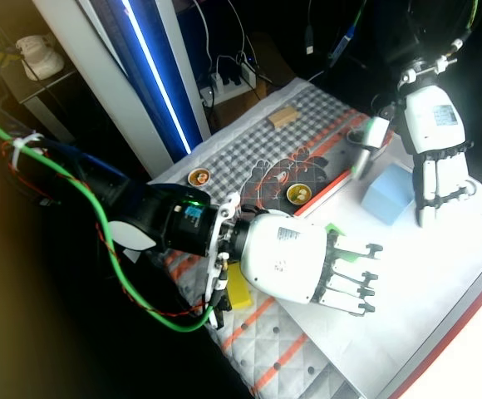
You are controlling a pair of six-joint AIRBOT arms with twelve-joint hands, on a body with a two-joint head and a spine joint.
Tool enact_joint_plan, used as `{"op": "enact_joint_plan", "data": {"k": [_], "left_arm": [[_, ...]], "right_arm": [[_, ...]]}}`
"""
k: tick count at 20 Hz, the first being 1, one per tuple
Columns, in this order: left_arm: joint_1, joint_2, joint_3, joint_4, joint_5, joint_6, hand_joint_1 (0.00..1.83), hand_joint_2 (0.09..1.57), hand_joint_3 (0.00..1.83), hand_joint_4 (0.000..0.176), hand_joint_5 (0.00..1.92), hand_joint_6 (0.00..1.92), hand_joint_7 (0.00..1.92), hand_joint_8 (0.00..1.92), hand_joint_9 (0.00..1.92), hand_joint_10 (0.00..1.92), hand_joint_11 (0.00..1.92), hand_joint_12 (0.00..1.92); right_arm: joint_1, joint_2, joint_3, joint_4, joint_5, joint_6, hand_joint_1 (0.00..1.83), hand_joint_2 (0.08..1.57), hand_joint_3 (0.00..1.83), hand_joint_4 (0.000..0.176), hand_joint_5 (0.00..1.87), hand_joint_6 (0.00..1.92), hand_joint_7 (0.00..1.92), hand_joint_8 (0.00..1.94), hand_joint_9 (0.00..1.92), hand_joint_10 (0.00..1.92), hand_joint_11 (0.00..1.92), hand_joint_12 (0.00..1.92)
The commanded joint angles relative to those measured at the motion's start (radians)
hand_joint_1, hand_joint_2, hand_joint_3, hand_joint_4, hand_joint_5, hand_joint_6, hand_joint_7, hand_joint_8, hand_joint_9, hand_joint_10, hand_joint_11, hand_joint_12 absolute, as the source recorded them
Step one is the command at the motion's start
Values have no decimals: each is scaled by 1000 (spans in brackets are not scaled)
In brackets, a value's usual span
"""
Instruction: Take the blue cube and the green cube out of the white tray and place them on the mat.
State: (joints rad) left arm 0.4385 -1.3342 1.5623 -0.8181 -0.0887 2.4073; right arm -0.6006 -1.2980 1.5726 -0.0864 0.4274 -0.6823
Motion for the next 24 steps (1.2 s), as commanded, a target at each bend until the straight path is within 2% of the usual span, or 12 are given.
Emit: {"op": "enact_joint_plan", "data": {"k": [1, 2, 3, 4, 5, 6, 7, 9, 17, 19, 21, 24], "left_arm": [[-3, -3, 5, -9, -65, -1, 1120, 1139, 0, 95, 581, 9, 748, 14, 692, 28, 277, 156], [-2, -3, 6, -19, -69, -1, 1101, 1119, 0, 81, 667, 6, 813, 24, 736, 28, 297, 180], [-2, -3, 6, -25, -72, -1, 1280, 1158, 0, 57, 745, 0, 841, 968, 765, 25, 298, 274], [-2, -3, 6, -32, -76, -1, 1313, 1172, 0, 41, 815, 4, 826, 1195, 815, 39, 251, 540], [-3, -3, 5, -35, -80, -7, 1242, 1163, 39, 0, 825, 799, 866, 1339, 850, 61, 214, 782], [-5, -2, 4, -16, -86, -44, 1222, 1201, 12, 0, 818, 961, 809, 1479, 847, 101, 123, 1041], [-7, 2, 0, 32, -98, -124, 1217, 1209, 3, 0, 860, 939, 761, 1545, 732, 462, 107, 1207], [-10, 26, -26, 166, -131, -303, 1191, 1233, 0, 0, 833, 1024, 717, 1582, 546, 751, 67, 1205], [-22, 235, -278, 665, -309, -792, 1195, 1239, 0, 0, 731, 1137, 784, 1525, 377, 1243, 96, 1643], [7, 300, -358, 783, -340, -897, 1187, 1231, 0, 0, 735, 1153, 803, 1476, 419, 1260, 124, 1669], [47, 364, -437, 818, -364, -898, 1182, 1227, 0, 0, 737, 1166, 817, 1451, 497, 1308, 139, 1697], [95, 424, -521, 862, -374, -902, 1216, 1208, 0, 0, 788, 1050, 841, 1458, 515, 1384, 95, 1684]], "right_arm": [[18, 1, 2, 16, 110, 4, 709, 990, 0, 140, 334, 5, 494, 8, 482, 15, 40, 1155], [18, 1, 2, 16, 110, 4, 744, 1028, 2, 98, 426, 8, 581, 10, 563, 23, 119, 1107], [18, 1, 2, 16, 110, 4, 816, 1060, 2, 75, 503, 6, 631, 6, 605, 17, 164, 1042], [18, 1, 1, 16, 111, 4, 861, 1093, 3, 56, 573, 7, 668, 5, 623, 10, 181, 1004], [18, 1, -1, 16, 118, 4, 1024, 1138, 4, 0, 709, 14, 724, 7, 665, 12, 192, 1014], [18, 1, -3, 16, 127, 4, 1132, 1162, 2, 0, 802, 11, 792, 8, 728, 15, 243, 1004], [18, 1, -7, 16, 138, 4, 1310, 1149, 0, 0, 905, 834, 923, 693, 851, 1034, 554, 881], [24, 2, -19, 16, 163, 4, 1346, 1164, 0, 0, 799, 1252, 959, 919, 810, 1333, 532, 883], [34, 170, -202, -10, 436, 4, 1360, 1134, 2, 0, 951, 862, 961, 1055, 829, 1362, 504, 1308], [25, 229, -266, -52, 465, 4, 1221, 1128, 5, 0, 935, 965, 988, 1063, 760, 520, 22, 1035], [-5, 269, -319, -93, 479, 4, 1230, 1115, 0, 0, 932, 967, 1058, 958, 1076, 365, 575, 1174], [-75, 320, -387, -110, 514, 4, 1234, 1110, 0, 0, 967, 879, 1048, 1004, 1166, 264, 558, 1235]]}}
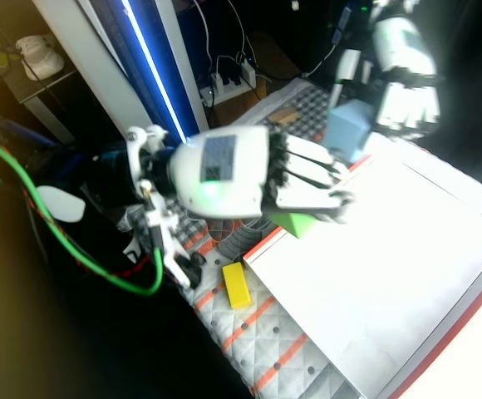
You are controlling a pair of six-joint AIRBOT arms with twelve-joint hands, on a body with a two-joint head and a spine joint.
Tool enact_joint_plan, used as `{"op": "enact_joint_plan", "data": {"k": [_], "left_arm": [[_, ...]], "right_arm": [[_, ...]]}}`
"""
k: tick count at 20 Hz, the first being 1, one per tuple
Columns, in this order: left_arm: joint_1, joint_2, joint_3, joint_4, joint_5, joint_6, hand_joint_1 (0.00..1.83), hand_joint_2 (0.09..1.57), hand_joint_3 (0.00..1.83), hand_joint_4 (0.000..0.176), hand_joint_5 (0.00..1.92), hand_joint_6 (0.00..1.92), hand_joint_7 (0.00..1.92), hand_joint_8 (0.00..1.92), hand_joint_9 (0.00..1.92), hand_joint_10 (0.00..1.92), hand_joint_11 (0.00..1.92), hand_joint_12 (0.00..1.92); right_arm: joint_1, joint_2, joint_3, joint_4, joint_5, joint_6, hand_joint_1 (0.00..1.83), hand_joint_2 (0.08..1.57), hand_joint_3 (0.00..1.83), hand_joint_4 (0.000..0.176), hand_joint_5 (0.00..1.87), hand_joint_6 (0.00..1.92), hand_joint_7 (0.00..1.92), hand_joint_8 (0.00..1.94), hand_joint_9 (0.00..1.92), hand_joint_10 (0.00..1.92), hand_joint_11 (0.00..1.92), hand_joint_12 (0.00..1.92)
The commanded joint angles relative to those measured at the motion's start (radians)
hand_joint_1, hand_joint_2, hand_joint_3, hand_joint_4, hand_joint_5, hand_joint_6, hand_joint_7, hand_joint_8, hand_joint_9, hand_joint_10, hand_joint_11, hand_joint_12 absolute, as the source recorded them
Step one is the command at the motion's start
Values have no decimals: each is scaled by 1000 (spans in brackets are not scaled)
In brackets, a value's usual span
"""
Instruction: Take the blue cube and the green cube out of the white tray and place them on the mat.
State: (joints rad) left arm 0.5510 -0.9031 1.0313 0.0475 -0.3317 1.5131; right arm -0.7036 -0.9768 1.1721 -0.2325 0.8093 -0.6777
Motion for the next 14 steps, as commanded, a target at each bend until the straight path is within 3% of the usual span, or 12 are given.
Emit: {"op": "enact_joint_plan", "data": {"k": [1, 2, 3, 4, 6, 7, 8, 10, 12, 13, 14], "left_arm": [[5, 13, -23, 12, -136, -12, 1213, 1219, 1, 0, 778, 1041, 810, 1521, 507, 1459, 131, 1768], [26, 27, -44, 28, -147, -27, 1213, 1220, 0, 0, 766, 1064, 820, 1507, 528, 1469, 226, 1759], [46, 37, -55, 60, -159, -85, 1220, 1206, 0, 0, 808, 1000, 833, 1481, 564, 1447, 320, 1749], [66, 44, -57, 108, -170, -190, 1228, 1189, 0, 0, 849, 939, 856, 1442, 597, 1424, 353, 1754], [99, 47, -57, 131, -184, -271, 1216, 1213, 2, 0, 816, 984, 796, 1533, 466, 1518, 174, 1818], [116, 44, -58, 119, -187, -271, 1214, 1217, 1, 0, 799, 1012, 797, 1531, 489, 1536, 219, 1848], [133, 39, -57, 101, -189, -271, 1217, 1212, 0, 0, 807, 1005, 809, 1509, 505, 1574, 253, 1876], [159, 24, -53, 82, -191, -271, 1220, 1195, 0, 0, 816, 1014, 856, 1417, 514, 1520, 253, 1801], [165, 1, -34, 68, -183, -267, 1215, 1193, 0, 0, 852, 975, 823, 1448, 493, 1474, 249, 1760], [165, -11, -25, 59, -177, -259, 1225, 1188, 0, 0, 878, 924, 821, 1460, 498, 1478, 262, 1773], [164, -22, -15, 44, -175, -245, 1221, 1188, 0, 0, 882, 924, 816, 1461, 489, 1448, 228, 1728]], "right_arm": [[-1, 21, -13, 30, 143, 0, 1239, 1105, 0, 0, 994, 818, 1046, 1026, 1145, 278, 510, 1335], [-25, 36, -34, 28, 153, 0, 1258, 1097, 0, 0, 977, 822, 1090, 976, 1213, 332, 717, 1309], [-46, 47, -50, 28, 162, 1, 1261, 1123, 2, 0, 982, 730, 994, 1212, 1064, 883, 753, 1547], [-75, 58, -67, 28, 177, 9, 1259, 1136, 2, 0, 977, 710, 957, 1295, 949, 1229, 725, 1668], [-127, 59, -80, 29, 207, 28, 1251, 1129, 1, 0, 935, 855, 1005, 1154, 926, 975, 707, 1392], [-150, 58, -82, 44, 214, 30, 1229, 1128, 1, 0, 923, 950, 1012, 1070, 965, 685, 742, 1150], [-173, 57, -80, 65, 218, 36, 1220, 1122, 0, 0, 942, 968, 1018, 1008, 1031, 442, 750, 1060], [-207, 33, -68, 90, 218, 52, 1213, 1128, 0, 17, 937, 1000, 1000, 1013, 1107, 244, 734, 1125], [-222, 17, -57, 105, 218, 62, 1204, 1143, 0, 28, 930, 1040, 946, 1072, 1102, 197, 661, 1224], [-225, 14, -55, 109, 218, 62, 1204, 1145, 1, 22, 926, 1029, 941, 1099, 1102, 195, 635, 1297], [-227, 12, -55, 111, 218, 63, 1220, 1127, 0, 0, 965, 915, 982, 1083, 1152, 233, 684, 1376]]}}
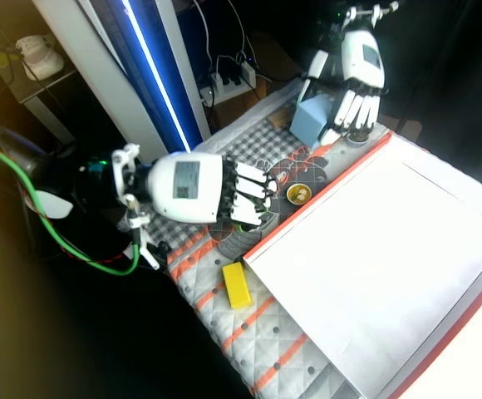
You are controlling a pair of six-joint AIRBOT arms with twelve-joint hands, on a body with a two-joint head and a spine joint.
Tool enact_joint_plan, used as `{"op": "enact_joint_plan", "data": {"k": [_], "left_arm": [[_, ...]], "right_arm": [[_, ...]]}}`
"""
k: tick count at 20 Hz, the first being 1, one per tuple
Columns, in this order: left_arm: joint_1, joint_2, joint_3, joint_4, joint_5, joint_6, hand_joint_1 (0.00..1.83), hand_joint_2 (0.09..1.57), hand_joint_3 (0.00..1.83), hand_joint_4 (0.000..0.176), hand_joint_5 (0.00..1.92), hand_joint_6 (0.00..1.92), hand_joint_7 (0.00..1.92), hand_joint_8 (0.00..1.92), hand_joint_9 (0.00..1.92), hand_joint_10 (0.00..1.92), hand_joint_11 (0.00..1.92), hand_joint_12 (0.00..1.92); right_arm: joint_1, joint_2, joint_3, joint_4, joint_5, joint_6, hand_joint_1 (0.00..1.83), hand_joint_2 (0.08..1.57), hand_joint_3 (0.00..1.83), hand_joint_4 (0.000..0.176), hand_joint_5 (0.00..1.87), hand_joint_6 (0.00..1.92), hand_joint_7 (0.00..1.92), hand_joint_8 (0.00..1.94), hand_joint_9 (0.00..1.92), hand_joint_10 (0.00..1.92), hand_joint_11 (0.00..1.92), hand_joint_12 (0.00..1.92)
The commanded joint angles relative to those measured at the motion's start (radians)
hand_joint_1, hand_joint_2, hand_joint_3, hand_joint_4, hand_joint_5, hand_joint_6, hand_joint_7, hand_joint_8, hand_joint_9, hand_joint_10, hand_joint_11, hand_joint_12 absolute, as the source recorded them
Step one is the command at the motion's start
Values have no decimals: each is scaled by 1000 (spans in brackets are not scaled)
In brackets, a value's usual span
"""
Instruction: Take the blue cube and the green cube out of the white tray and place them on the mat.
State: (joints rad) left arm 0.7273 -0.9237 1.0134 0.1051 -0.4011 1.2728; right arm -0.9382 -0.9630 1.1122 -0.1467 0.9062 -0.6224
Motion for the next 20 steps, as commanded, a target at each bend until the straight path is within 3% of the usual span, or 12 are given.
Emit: {"op": "enact_joint_plan", "data": {"k": [1, 3, 4, 5, 6, 7, 8, 9, 12, 14, 17, 20], "left_arm": [[-12, -6, 7, -23, -106, 2, 1217, 1188, 0, 0, 887, 923, 811, 1461, 502, 1415, 203, 1720], [-16, -16, 11, -56, -106, 46, 1221, 1178, 0, 0, 925, 866, 813, 1452, 478, 1378, 178, 1674], [-20, -20, 11, -71, -105, 76, 1087, 1147, 0, 4, 924, 1024, 610, 1277, 402, 1424, 117, 1728], [-23, -23, 11, -78, -105, 94, 1035, 1141, 0, 88, 918, 1063, 562, 1240, 388, 1446, 111, 1741], [-26, -26, 12, -84, -102, 108, 1040, 1132, 0, 82, 935, 1045, 554, 1227, 394, 1455, 114, 1764], [-28, -27, 13, -87, -101, 110, 1028, 1128, 0, 112, 936, 1043, 510, 1225, 361, 1464, 97, 1755], [-28, -27, 14, -89, -101, 110, 1017, 1056, 0, 30, 798, 486, 473, 1204, 337, 1434, 45, 1721], [-28, -27, 14, -89, -101, 110, 1000, 1042, 0, 14, 797, 224, 433, 1211, 282, 1464, 8, 1723], [-28, -27, 13, -99, -111, 110, 939, 978, 0, 73, 560, 4, 357, 985, 228, 1404, 18, 1704], [-27, -25, 10, -99, -118, 110, 926, 924, 0, 166, 208, 0, 365, 247, 236, 855, 0, 1443], [-22, -15, -3, -101, -143, 110, 813, 878, 0, 176, 49, 0, 234, 2, 285, 190, 0, 1000], [-12, 6, -26, -113, -200, 110, 666, 842, 0, 176, 0, 0, 70, 11, 187, 13, 0, 546]], "right_arm": [[7, -3, 4, 25, 122, 10, 1223, 1124, 1, 0, 960, 909, 995, 1076, 1154, 255, 693, 1368], [5, -6, 3, 25, 122, 15, 1227, 1126, 1, 0, 964, 883, 985, 1112, 1096, 372, 663, 1370], [4, -6, 0, 25, 122, 16, 1345, 1097, 16, 0, 978, 810, 1034, 944, 965, 1068, 679, 1394], [4, -6, -4, 25, 122, 16, 1364, 1113, 2, 0, 906, 919, 1030, 911, 936, 1223, 655, 1400], [2, -6, -7, 24, 126, 16, 1369, 1122, 2, 0, 828, 1026, 1027, 886, 945, 1262, 632, 1405], [-1, -4, -12, 24, 135, 17, 1345, 1132, 0, 0, 719, 465, 945, 1050, 851, 857, 543, 1427], [-2, -4, -14, 24, 140, 17, 1124, 1118, 0, 0, 635, 170, 851, 459, 822, 563, 465, 1327], [-2, -4, -14, 24, 140, 17, 1025, 1102, 0, 0, 597, 48, 863, 164, 845, 393, 455, 1260], [-25, 11, -27, 25, 185, 35, 879, 1060, 0, 0, 380, 0, 581, 1, 700, 121, 287, 1082], [-38, 19, -32, 28, 199, 42, 820, 1036, 0, 0, 233, 0, 376, 0, 518, 19, 129, 968], [-53, 26, -37, 42, 209, 44, 737, 1002, 1, 0, 191, 0, 318, 0, 414, 0, 103, 758], [-60, 32, -38, 49, 236, 53, 692, 992, 0, 38, 178, 0, 284, 1, 333, 1, 2, 663]]}}
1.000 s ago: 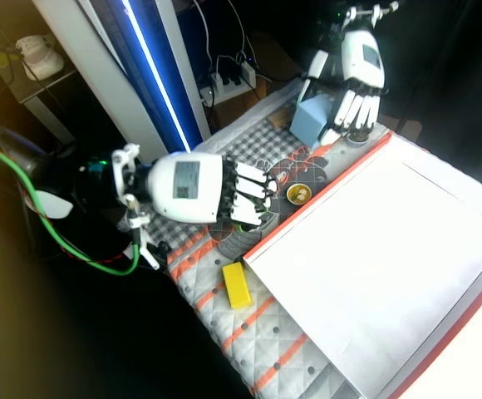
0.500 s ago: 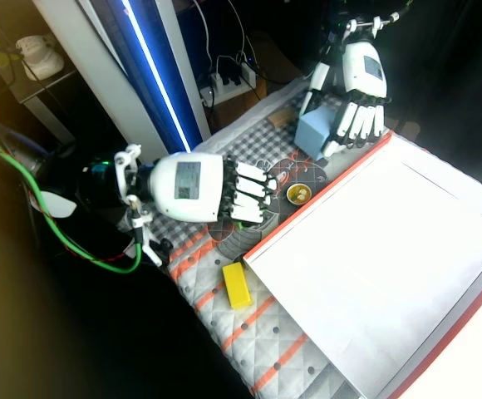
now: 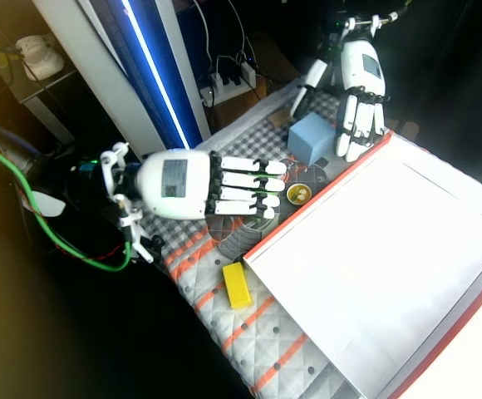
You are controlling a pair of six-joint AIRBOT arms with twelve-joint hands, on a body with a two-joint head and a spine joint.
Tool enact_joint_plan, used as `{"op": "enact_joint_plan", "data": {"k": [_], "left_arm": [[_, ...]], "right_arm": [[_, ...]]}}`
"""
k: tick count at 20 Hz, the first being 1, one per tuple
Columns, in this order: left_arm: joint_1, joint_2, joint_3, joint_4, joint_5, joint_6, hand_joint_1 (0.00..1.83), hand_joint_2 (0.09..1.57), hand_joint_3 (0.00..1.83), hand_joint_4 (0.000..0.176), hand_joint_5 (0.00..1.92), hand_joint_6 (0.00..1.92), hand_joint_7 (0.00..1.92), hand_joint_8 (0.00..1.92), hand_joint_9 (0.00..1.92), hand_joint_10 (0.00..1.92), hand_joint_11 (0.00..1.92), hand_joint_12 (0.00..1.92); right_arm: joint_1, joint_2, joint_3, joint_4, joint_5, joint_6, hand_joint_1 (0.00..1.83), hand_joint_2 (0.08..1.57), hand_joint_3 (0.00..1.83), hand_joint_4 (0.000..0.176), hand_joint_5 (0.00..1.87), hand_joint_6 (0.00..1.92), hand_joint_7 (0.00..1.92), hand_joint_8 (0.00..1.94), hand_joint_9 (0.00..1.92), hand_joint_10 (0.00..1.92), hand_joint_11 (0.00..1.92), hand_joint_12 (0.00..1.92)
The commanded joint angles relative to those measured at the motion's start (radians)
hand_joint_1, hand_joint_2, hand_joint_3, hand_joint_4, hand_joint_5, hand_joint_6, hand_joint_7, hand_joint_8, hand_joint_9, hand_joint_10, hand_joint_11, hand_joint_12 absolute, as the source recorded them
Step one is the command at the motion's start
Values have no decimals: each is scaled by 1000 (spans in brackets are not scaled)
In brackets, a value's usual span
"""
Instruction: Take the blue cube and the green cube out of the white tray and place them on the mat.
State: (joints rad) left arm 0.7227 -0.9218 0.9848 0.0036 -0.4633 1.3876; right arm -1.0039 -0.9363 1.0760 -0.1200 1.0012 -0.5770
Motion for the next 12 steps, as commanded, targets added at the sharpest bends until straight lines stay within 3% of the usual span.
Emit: {"op": "enact_joint_plan", "data": {"k": [1, 2, 4, 5, 6, 7, 8, 9, 10, 11, 12], "left_arm": [[-5, 13, -5, -19, -158, -5, 618, 843, 1, 176, 0, 0, 20, 16, 124, 18, 0, 280], [-1, 22, -12, -28, -181, -5, 568, 844, 1, 176, 0, 0, 3, 2, 50, 18, 0, 72], [20, 48, -30, -56, -260, -18, 498, 865, 9, 176, 0, 0, 0, 0, 1, 0, 0, 6], [34, 65, -36, -62, -309, -51, 580, 881, 13, 176, 0, 0, 0, 0, 0, 0, 0, 0], [47, 76, -37, -69, -357, -90, 598, 884, 13, 176, 0, 0, 0, 0, 0, 0, 0, 0], [65, 88, -36, -80, -408, -137, 609, 882, 11, 176, 0, 0, 0, 0, 0, 0, 0, 0], [96, 105, -36, -98, -495, -208, 711, 896, 14, 163, 0, 0, 0, 0, 0, 0, 0, 0], [110, 112, -36, -103, -539, -250, 687, 919, 21, 148, 0, 0, 0, 0, 0, 0, 0, 0], [152, 127, -36, -111, -641, -339, 646, 897, 8, 125, 0, 0, 0, 0, 0, 0, 0, 0], [178, 133, -37, -117, -708, -389, 759, 878, 0, 166, 0, 0, 0, 0, 0, 0, 0, 0], [207, 138, -37, -125, -774, -433, 744, 889, 3, 174, 0, 0, 0, 0, 0, 0, 0, 0]], "right_arm": [[6, 10, -3, 25, 153, 7, 718, 997, 1, 54, 172, 0, 267, 1, 294, 3, 0, 569], [6, 15, -4, 29, 164, 7, 757, 995, 0, 75, 160, 0, 240, 0, 250, 0, 0, 494], [-2, 25, -4, 55, 215, 7, 849, 1053, 11, 26, 146, 0, 161, 1, 155, 2, 0, 379], [-9, 32, -4, 73, 243, 6, 781, 1032, 0, 0, 135, 0, 188, 11, 208, 23, 57, 388], [-15, 37, -4, 93, 268, 2, 766, 1027, 0, 0, 132, 0, 195, 12, 222, 26, 72, 389], [-21, 42, -4, 114, 292, -5, 730, 1011, 0, 21, 104, 0, 177, 3, 225, 9, 25, 318], [-24, 48, -4, 140, 322, -19, 721, 1014, 0, 24, 106, 1, 195, 3, 259, 5, 63, 270], [-24, 50, -4, 149, 333, -24, 708, 1032, 8, 17, 119, 5, 199, 3, 283, 10, 111, 276], [-25, 55, -6, 161, 371, -26, 722, 1042, 10, 25, 115, 3, 186, 0, 278, 6, 108, 270], [-31, 61, -13, 167, 397, -32, 756, 1057, 0, 68, 126, 0, 192, 0, 298, 0, 124, 213], [-37, 69, -24, 179, 430, -49, 794, 1035, 1, 67, 136, 0, 238, 0, 338, 2, 163, 175]]}}
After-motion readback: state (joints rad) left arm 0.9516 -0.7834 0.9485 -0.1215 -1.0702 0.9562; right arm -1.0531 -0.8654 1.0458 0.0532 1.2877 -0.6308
